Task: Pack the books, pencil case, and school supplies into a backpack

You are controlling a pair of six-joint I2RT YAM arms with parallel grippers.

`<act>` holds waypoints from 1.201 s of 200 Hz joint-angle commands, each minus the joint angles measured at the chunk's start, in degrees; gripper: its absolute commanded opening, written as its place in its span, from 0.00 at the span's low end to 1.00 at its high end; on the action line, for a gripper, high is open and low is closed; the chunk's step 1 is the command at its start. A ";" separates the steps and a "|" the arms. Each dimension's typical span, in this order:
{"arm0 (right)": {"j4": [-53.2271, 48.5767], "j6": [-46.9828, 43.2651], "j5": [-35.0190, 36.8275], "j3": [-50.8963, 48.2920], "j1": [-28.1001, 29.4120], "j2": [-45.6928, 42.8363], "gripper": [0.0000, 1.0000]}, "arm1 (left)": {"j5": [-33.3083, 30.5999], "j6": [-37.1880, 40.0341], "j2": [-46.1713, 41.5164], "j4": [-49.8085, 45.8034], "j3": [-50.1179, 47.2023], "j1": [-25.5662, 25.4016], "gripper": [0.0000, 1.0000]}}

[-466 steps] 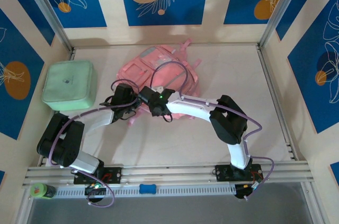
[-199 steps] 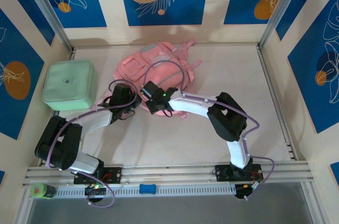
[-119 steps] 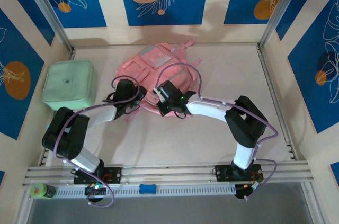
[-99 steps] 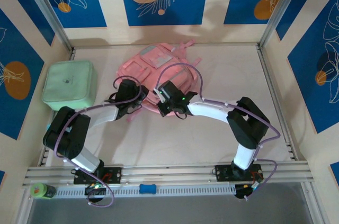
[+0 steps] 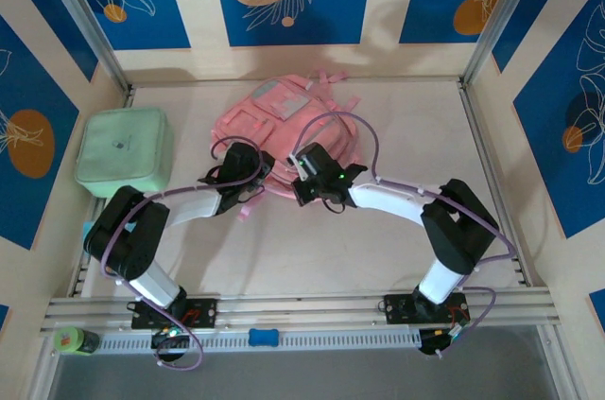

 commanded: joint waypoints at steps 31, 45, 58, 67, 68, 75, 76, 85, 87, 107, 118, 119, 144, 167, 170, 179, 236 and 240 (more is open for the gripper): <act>-8.60 8.21 4.39 8.78 4.02 2.48 0.14 | -2.11 0.02 -2.50 2.09 -0.47 -0.51 0.38; -9.49 8.02 5.59 10.03 4.38 3.63 0.24 | -2.26 0.23 -2.99 1.55 -0.62 -0.49 0.39; -10.94 7.66 5.22 11.08 3.76 4.56 0.29 | -1.84 0.42 -3.26 1.12 -0.55 -0.35 0.39; -12.35 7.62 5.26 11.62 3.25 4.82 0.31 | -1.74 0.83 -3.38 0.82 -0.23 -0.28 0.39; -12.46 7.58 5.39 11.64 3.24 4.85 0.31 | -1.73 0.85 -3.39 0.75 -0.16 -0.26 0.39; -13.10 7.55 6.50 11.54 3.14 4.69 0.33 | -1.37 1.06 -3.30 0.19 0.29 -0.16 0.39; -13.18 7.59 6.58 11.52 3.10 4.66 0.33 | -1.33 1.14 -3.30 0.09 0.32 -0.16 0.39; -13.28 7.43 6.72 10.88 2.74 4.27 0.35 | -0.96 1.20 -3.22 -0.44 0.77 -0.01 0.39; -13.26 7.49 6.51 10.70 2.65 4.16 0.35 | -0.99 1.21 -3.15 -0.46 0.79 -0.01 0.39; -12.93 8.39 5.55 9.27 1.46 3.89 0.41 | -0.96 1.64 -2.48 -0.34 1.87 0.14 0.40; -12.65 8.81 4.61 9.37 0.65 4.55 0.42 | 0.21 2.17 -1.33 -1.29 3.54 0.45 0.40; -12.60 8.79 4.45 9.38 0.63 4.59 0.43 | 0.29 2.14 -1.26 -1.40 3.75 0.50 0.40; -11.07 8.51 3.96 10.73 -0.19 7.05 0.47 | 2.19 1.63 0.78 -1.14 5.97 0.64 0.40; -10.27 7.58 1.17 12.02 -0.37 8.75 0.51 | 2.65 0.61 2.14 -0.07 6.56 0.76 0.39; -10.27 7.63 1.12 12.22 -0.32 8.87 0.52 | 2.81 0.48 2.41 0.23 6.65 0.77 0.38; -10.21 8.03 1.54 12.58 -0.36 9.19 0.54 | 3.42 0.51 3.05 0.97 7.04 0.81 0.35; -6.68 5.45 6.21 15.45 0.12 11.34 0.55 | 3.98 0.01 4.01 0.77 8.04 0.97 0.24; -6.44 5.57 6.10 15.57 0.20 11.53 0.55 | 3.95 -0.13 4.17 0.76 8.08 0.95 0.23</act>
